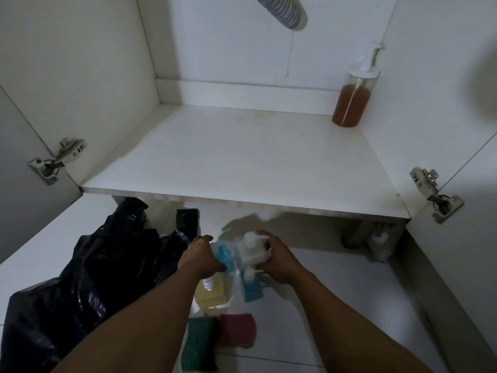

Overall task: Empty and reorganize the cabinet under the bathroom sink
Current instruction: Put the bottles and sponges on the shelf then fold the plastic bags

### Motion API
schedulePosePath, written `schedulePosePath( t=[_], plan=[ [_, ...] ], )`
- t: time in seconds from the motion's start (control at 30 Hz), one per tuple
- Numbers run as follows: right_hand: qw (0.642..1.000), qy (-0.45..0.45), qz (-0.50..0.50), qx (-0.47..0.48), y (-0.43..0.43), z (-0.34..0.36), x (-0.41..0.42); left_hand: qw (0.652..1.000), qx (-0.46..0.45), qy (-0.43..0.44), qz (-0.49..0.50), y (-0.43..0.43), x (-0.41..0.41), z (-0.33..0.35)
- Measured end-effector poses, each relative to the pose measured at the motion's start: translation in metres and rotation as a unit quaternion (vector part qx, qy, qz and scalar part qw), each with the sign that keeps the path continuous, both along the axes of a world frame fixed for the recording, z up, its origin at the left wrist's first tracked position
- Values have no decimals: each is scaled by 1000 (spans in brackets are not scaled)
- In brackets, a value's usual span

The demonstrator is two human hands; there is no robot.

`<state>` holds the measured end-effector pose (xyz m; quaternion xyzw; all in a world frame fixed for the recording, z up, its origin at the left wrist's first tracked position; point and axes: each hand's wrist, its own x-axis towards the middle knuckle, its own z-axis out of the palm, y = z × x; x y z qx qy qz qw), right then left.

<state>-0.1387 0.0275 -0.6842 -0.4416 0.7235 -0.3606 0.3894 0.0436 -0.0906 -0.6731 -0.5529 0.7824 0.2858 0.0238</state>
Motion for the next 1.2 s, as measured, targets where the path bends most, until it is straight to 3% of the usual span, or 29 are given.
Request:
schedulePosePath(
  t=[0.17,0.33,0.6,0.73,0.9,1.0,1.2],
  plan=[
    [997,64,6,31,-1,1,-6,998,-5,-57,3,-2,-9,-1],
    [999,36,-15,7,7,3,-7,992,-39,-111,-33,-3,-17,5],
    [993,104,-44,28,27,34,-17,975,-140,-102,-141,16,-29,43],
    [987,140,-10,80,37,76,-29,955,-168,-123,-213,24,-38,73],
    [978,117,19,171,40,150,-53,941,-105,-113,-302,18,-55,125],
    [979,126,-12,161,40,195,-65,936,-70,-82,-336,14,-71,170],
    [975,165,-84,121,29,269,-90,910,-126,-37,-393,4,-114,246]
  ],
)
